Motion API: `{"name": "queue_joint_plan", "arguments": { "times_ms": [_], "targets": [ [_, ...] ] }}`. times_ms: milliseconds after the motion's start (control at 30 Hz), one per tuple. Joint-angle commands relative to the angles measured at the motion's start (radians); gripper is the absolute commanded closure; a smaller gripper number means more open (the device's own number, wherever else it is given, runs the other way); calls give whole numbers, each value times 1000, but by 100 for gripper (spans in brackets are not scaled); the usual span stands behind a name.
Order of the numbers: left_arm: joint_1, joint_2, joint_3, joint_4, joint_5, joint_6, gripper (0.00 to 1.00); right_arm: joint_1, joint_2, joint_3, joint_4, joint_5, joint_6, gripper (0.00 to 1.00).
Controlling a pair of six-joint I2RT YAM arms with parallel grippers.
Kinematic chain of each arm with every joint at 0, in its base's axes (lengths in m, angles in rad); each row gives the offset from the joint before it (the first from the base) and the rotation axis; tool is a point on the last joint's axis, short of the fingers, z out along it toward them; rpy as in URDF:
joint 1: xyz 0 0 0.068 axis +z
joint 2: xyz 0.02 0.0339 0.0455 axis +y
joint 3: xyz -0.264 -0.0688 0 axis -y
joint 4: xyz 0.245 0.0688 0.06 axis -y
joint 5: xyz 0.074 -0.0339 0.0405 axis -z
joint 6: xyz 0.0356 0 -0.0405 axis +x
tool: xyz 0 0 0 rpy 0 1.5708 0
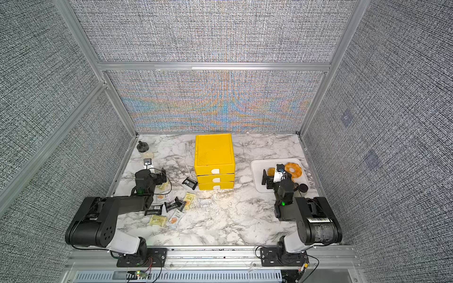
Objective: Place the cookies into the drawer by color
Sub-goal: Adjust the storage box at the center of the board.
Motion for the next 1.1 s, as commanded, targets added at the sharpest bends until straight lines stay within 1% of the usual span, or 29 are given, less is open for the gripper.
{"name": "queue_joint_plan", "arguments": {
  "times_ms": [0,700,767,800,833,867,900,933,967,1000,1067],
  "targets": [
    [2,-3,0,20,-8,3,1,1,3,1,30,4,3,1],
    [1,-4,0,18,-7,3,1,1,3,1,30,3,4,1],
    [-1,-4,0,19,-8,3,1,4,-3,-8,42,5,-3,1],
    [-1,-9,-5,28,-7,5,1,22,-18,-14,41,7,-28,1],
    [0,-26,-1,31,5,17,1,43,-47,-10,16,28,-47,1],
    [-1,-53,11,-7,22,31,1,55,-71,5,-37,55,-49,1],
    [-2,-110,42,-125,24,29,1,69,-120,55,-178,93,-36,1],
    [-1,-160,65,-218,-3,11,1,72,-163,119,-325,102,-21,1],
    [-4,-195,72,-260,-21,0,1,74,-187,168,-429,99,-14,1],
    [-4,-241,67,-281,-39,-14,1,78,-210,208,-508,90,-14,1],
    [-4,-323,38,-285,-49,-41,1,93,-260,233,-580,78,-4,1]
  ]
}}
